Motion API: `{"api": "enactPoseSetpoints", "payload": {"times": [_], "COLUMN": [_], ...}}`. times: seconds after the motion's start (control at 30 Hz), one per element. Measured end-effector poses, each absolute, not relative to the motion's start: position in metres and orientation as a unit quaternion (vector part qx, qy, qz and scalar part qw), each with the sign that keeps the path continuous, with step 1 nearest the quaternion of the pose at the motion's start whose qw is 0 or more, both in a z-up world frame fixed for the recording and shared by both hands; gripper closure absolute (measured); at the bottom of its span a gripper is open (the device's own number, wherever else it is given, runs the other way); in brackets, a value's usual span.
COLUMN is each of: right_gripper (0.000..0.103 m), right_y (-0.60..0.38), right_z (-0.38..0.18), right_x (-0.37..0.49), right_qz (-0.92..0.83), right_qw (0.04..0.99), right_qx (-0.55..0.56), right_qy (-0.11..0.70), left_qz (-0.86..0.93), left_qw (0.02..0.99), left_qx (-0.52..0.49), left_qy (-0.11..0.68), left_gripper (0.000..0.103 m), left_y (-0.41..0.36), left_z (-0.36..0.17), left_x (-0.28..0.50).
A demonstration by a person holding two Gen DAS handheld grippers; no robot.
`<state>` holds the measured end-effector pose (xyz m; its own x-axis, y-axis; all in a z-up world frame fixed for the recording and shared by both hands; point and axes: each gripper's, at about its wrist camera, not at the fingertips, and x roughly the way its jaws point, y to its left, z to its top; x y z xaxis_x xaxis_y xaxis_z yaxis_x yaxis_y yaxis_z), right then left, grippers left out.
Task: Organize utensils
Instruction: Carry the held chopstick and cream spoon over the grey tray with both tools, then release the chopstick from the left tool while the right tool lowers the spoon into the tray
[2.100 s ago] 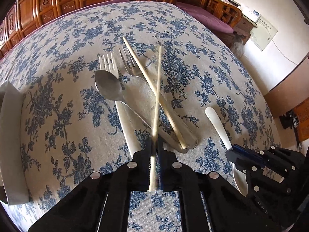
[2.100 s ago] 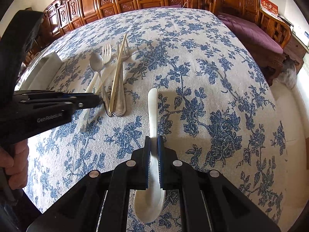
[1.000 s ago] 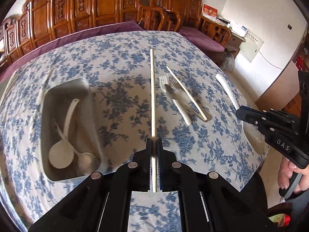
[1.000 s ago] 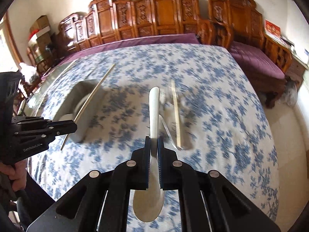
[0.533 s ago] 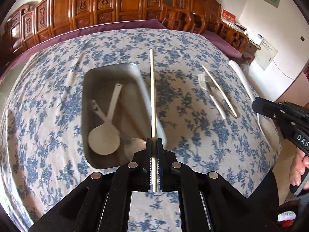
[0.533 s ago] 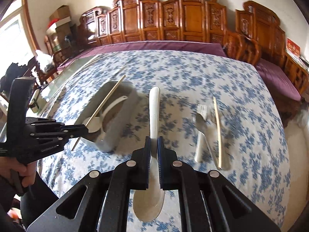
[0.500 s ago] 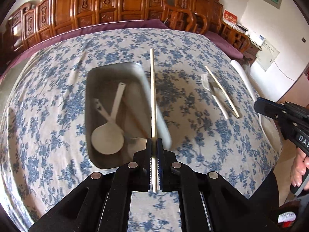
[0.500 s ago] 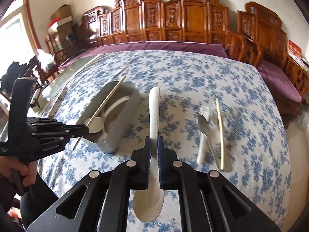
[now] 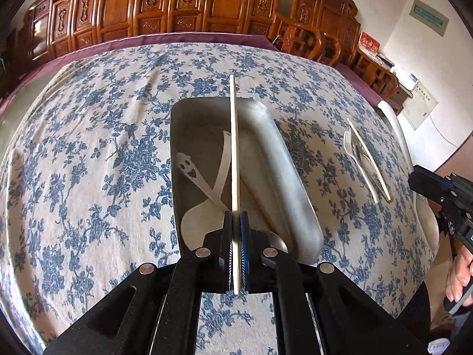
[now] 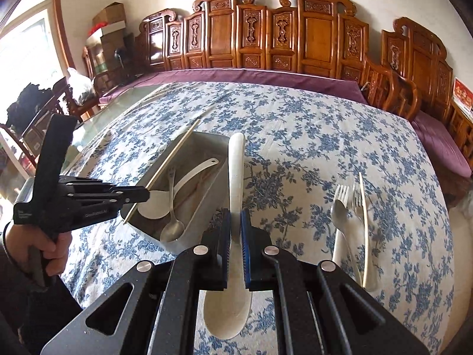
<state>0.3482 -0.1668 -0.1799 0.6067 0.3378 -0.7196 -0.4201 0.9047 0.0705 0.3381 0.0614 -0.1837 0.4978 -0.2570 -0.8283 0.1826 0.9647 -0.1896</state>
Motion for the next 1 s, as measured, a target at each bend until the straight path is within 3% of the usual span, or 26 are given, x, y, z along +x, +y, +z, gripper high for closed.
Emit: {"api": "enactPoseSetpoints", "payload": {"times": [0.43, 0.53, 0.77, 0.87, 0.93, 1.0], "right_gripper": [0.095, 0.095, 0.095, 0.095, 0.095, 0.095], "right_y": [-0.152, -0.148, -0.129, -0.115, -0.104, -0.094], "right_z": [-0.193, -0.193, -0.192, -0.191, -0.19, -0.19], "right_x": [0.364, 0.365, 0.374, 0.379, 0.384, 0.39], "right_qz": [0.226, 0.229, 0.244, 0.256, 0.264, 0.269], "right_qw": [0.892, 0.892, 0.888, 0.885, 0.883, 0.881], "right_qx": [-0.046, -0.04, -0.027, -0.019, -0.016, -0.014], "right_qy": [0.389, 0.386, 0.388, 0.389, 0.389, 0.39], "left_qz": [-0.125, -0.121, -0.092, -0.079, -0.067, -0.057], "left_qw": [0.869, 0.876, 0.894, 0.9, 0.904, 0.906], "left_qx": [-0.041, -0.037, -0.017, -0.022, -0.029, -0.029], "left_qy": [0.478, 0.464, 0.438, 0.429, 0.422, 0.419], "left_gripper": [0.098, 0.089, 0.083, 0.072, 0.045, 0.042], "left_y": [0.066, 0.067, 0.078, 0.09, 0.1, 0.107], "left_z": [-0.187, -0.177, -0.16, -0.154, -0.149, -0.146], "left_x": [0.344, 0.342, 0.34, 0.341, 0.342, 0.343]}}
